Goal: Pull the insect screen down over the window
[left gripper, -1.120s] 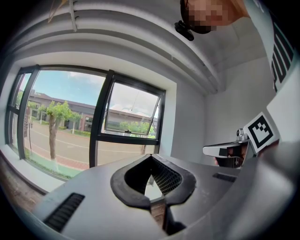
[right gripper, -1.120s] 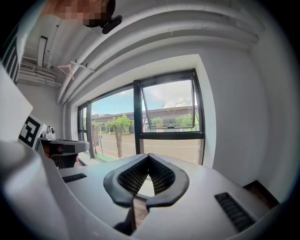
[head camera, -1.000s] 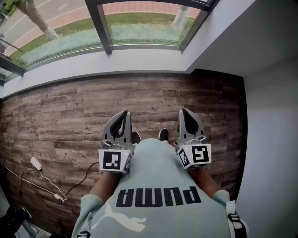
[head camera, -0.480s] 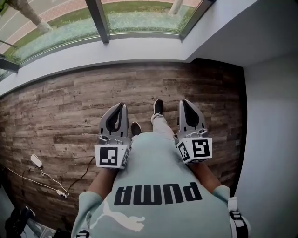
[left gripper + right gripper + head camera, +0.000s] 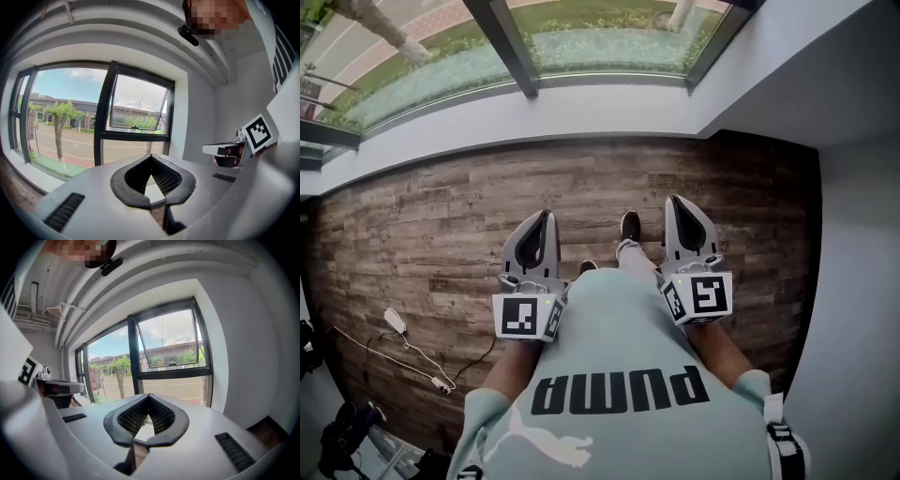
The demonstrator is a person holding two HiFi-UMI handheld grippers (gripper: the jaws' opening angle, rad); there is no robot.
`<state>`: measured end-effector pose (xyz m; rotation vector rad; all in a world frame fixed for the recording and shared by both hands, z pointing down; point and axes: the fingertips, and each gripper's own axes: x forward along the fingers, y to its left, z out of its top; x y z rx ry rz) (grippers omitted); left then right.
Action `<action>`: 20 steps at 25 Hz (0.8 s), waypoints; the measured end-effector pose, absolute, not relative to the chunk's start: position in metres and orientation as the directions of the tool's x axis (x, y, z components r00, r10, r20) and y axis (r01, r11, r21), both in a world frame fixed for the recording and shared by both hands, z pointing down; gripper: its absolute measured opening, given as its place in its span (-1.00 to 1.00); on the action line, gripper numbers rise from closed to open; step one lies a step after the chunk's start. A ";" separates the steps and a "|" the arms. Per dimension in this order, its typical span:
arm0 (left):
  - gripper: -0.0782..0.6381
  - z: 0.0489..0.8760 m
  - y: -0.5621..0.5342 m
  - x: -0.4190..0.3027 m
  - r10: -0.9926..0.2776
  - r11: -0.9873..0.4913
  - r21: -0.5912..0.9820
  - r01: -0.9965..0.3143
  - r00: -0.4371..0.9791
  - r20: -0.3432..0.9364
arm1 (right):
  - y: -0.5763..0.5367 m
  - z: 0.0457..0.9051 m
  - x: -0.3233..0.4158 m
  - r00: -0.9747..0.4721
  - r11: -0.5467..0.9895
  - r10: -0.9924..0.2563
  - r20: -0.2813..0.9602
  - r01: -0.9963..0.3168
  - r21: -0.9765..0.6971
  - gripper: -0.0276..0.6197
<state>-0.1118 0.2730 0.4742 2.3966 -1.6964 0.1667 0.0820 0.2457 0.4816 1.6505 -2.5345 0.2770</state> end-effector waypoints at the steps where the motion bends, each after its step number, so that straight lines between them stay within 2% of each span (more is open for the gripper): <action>1: -0.75 0.472 0.259 -0.104 -0.920 -0.320 0.097 -0.942 0.334 0.205 | 0.232 0.481 0.088 -0.410 0.399 -0.894 0.181 -0.912 -0.097 -0.90; 11: -0.75 0.447 0.155 -0.027 -0.922 -0.335 0.042 -0.941 0.337 0.191 | 0.121 0.465 0.156 -0.454 0.452 -0.881 0.131 -0.891 -0.051 -0.90; 20: -0.75 0.454 0.101 -0.022 -0.910 -0.363 0.015 -0.932 0.358 0.209 | 0.070 0.473 0.169 -0.409 0.402 -0.899 0.156 -0.913 -0.072 -0.90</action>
